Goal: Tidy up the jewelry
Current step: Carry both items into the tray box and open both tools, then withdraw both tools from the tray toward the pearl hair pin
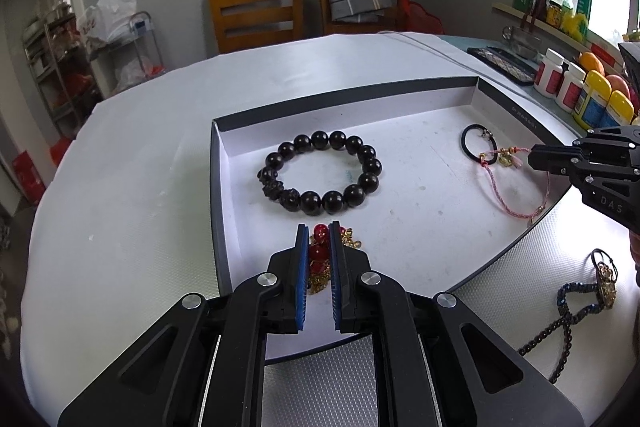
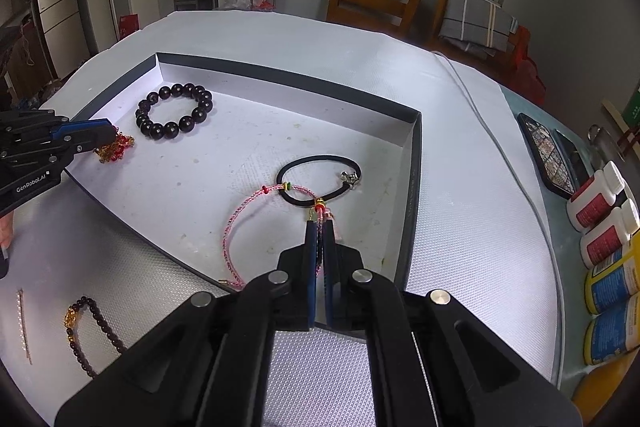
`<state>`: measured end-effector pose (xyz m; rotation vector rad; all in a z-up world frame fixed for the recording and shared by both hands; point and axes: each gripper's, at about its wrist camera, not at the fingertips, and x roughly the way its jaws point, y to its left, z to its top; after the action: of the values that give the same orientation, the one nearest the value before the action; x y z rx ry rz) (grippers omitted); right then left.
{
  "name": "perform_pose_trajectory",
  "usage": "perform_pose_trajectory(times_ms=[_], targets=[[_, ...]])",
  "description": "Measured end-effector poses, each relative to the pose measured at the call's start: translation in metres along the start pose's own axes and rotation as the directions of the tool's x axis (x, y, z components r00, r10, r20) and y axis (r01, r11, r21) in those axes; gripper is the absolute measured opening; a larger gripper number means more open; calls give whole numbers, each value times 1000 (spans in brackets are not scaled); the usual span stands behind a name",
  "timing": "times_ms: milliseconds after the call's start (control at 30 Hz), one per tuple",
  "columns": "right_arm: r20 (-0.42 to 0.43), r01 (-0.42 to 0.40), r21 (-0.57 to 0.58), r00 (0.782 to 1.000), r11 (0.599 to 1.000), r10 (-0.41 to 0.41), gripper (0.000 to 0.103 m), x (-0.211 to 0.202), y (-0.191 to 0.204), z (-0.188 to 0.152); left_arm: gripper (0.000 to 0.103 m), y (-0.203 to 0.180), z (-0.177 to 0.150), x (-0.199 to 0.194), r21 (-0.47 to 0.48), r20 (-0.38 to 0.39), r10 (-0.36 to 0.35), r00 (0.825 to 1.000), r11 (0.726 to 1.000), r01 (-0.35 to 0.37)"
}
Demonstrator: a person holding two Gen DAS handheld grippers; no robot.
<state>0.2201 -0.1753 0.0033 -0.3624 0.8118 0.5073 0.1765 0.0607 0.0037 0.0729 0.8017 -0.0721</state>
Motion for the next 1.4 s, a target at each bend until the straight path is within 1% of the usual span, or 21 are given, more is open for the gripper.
perform_pose_trajectory(times_ms=[33, 67, 100, 133, 267, 333, 367, 433, 467, 500, 533, 600, 633, 667, 733, 767, 900, 1067, 1200, 1333, 1400], targets=[[2, -1, 8, 1000, 1000, 1, 7, 0, -1, 0, 15, 1, 0, 0, -4, 0, 2, 1000, 1000, -2], [6, -3, 15, 1000, 1000, 3, 13, -1, -1, 1, 17, 1, 0, 0, -7, 0, 0, 1000, 1000, 0], [13, -6, 21, 1000, 1000, 6, 17, -2, -2, 1, 22, 2, 0, 0, -8, 2, -1, 1000, 1000, 1], [22, -7, 27, 1000, 1000, 7, 17, -4, -3, 1, 26, 1, 0, 0, -9, 5, -3, 1000, 1000, 3], [65, -7, 57, 998, 998, 3, 19, -12, -7, 5, 26, -2, 0, -2, 3, 17, -6, 1000, 1000, 6], [80, -8, 80, 997, 997, 2, 25, -15, -11, 6, 35, -3, 0, -3, 2, 26, -7, 1000, 1000, 7], [89, -9, 97, 996, 995, 0, 31, -17, -14, 7, 36, -2, 0, -4, -1, 31, -8, 1000, 1000, 8], [103, -11, 126, 995, 992, -2, 35, -20, -19, 7, 38, -2, 1, -6, -7, 37, -13, 999, 1000, 13], [110, -12, 135, 994, 991, -3, 42, -22, -21, 8, 39, -2, 1, -7, -9, 40, -16, 999, 1000, 16], [116, -12, 139, 993, 990, -4, 51, -23, -21, 8, 43, -2, 1, -8, -10, 45, -16, 999, 1000, 16], [121, -15, 140, 993, 990, -2, 54, -24, -21, 8, 48, -2, 1, -9, -8, 51, -15, 999, 1000, 16], [126, -26, 140, 992, 990, 8, 61, -25, -19, 8, 54, -4, 2, -11, -8, 65, -10, 998, 1000, 11], [127, -30, 139, 992, 990, 12, 64, -25, -18, 9, 61, -4, 2, -12, -9, 70, -9, 998, 1000, 10], [132, -33, 136, 991, 990, 15, 69, -26, -16, 9, 64, -4, 3, -14, -13, 80, -8, 997, 1000, 9], [145, -34, 144, 989, 989, 13, 86, -28, -15, 8, 76, -3, 3, -19, -19, 104, -6, 995, 1000, 8], [159, -26, 157, 987, 987, 1, 97, -30, -15, 8, 79, -2, 3, -21, -21, 117, -3, 993, 1000, 6], [179, -11, 184, 984, 983, -22, 97, -34, -18, 9, 90, -2, 5, -27, -34, 152, 13, 988, 999, -8], [193, -7, 226, 980, 974, -38, 97, -39, -25, 10, 90, 0, 6, -29, -48, 164, 17, 986, 999, -10], [197, -1, 234, 979, 972, -46, 97, -40, -26, 9, 90, -2, 6, -32, -39, 162, 17, 987, 999, -11], [195, -6, 237, 980, 972, -42, 97, -41, -26, 9, 91, -5, 7, -44, -60, 164, 44, 985, 998, -35], [201, -10, 236, 979, 972, -39, 97, -43, -26, 9, 92, -6, 6, -56, -72, 177, 45, 983, 997, -33]])
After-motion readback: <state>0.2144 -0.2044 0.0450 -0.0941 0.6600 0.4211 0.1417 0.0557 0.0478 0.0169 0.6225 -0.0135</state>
